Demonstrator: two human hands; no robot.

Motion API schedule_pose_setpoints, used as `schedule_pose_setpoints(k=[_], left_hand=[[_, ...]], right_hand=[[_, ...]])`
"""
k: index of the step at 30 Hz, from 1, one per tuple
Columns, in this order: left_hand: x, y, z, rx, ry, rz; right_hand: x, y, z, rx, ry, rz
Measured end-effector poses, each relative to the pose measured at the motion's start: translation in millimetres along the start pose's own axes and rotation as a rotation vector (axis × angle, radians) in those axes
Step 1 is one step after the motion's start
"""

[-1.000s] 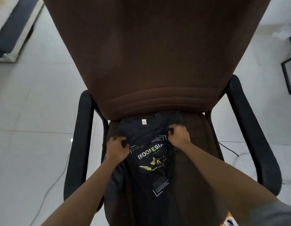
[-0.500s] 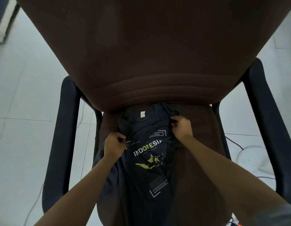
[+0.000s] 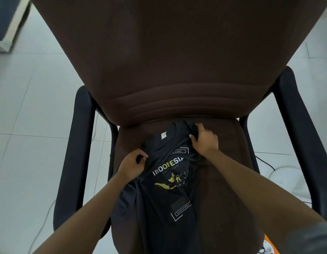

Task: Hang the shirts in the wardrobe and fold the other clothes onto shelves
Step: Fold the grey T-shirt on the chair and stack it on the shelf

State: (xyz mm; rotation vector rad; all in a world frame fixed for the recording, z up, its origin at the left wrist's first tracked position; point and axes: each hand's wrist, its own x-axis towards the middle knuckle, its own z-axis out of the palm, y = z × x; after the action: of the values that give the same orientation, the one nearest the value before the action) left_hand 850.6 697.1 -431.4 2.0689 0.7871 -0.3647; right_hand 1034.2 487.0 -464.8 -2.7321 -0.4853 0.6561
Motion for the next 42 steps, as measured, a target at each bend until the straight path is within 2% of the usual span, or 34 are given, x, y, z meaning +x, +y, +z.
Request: schedule_pose_setpoints(k=[2, 4, 7, 11, 16, 19, 21, 23, 25, 28, 31, 33, 35, 38, 42], left_hand=[[3, -2, 1, -0.003, -0.003, -0.004], [2, -4, 3, 0.002, -0.004, -0.015], [-1, -3, 12, 0.016, 0.008, -0.035], [-3, 1, 24, 0.291, 0.041, -0.121], [1, -5, 29, 0.059, 0.051, -0.05], [2, -11, 29, 0.002, 0.053, -0.015], [1, -9, 27, -0.059, 0.041, -0.027], [-1, -4, 23, -0.141, 0.014, -0.075], [-3, 5, 16, -0.238, -0.039, -0.153], [-6, 16, 7, -0.37, -0.181, -0.305], [-12, 24, -2, -0.388, -0.359, -0.403], [-19, 30, -6, -0.408, -0.419, -0.423], [-26, 36, -11, -0.435, -0.399, -0.407], [-41, 46, -19, -0.531, -0.274, -0.324], [-65, 59, -34, -0.61, -0.157, -0.179]], right_hand=[[1, -2, 4, -0.029, 0.148, -0.022], [4, -4, 6, -0.053, 0.186, -0.052], [13, -7, 8, -0.048, 0.066, -0.11], [15, -12, 5, 0.031, -0.065, -0.16], [26, -17, 0, 0.03, -0.096, -0.109], [32, -15, 1, 0.038, -0.141, -0.077], [27, -13, 3, 0.054, -0.117, -0.058], [18, -12, 5, -0.039, -0.067, -0.049], [9, -9, 7, -0.173, 0.006, -0.091], [-2, -5, 3, -0.17, 0.086, -0.171], [-8, -4, -6, -0.042, 0.118, -0.267], [-13, -8, -18, 0.172, 0.031, -0.294], [-18, -12, -29, 0.287, -0.035, -0.305], [-30, -15, -43, 0.325, -0.011, -0.338], [-53, -23, -65, 0.379, -0.004, -0.284]])
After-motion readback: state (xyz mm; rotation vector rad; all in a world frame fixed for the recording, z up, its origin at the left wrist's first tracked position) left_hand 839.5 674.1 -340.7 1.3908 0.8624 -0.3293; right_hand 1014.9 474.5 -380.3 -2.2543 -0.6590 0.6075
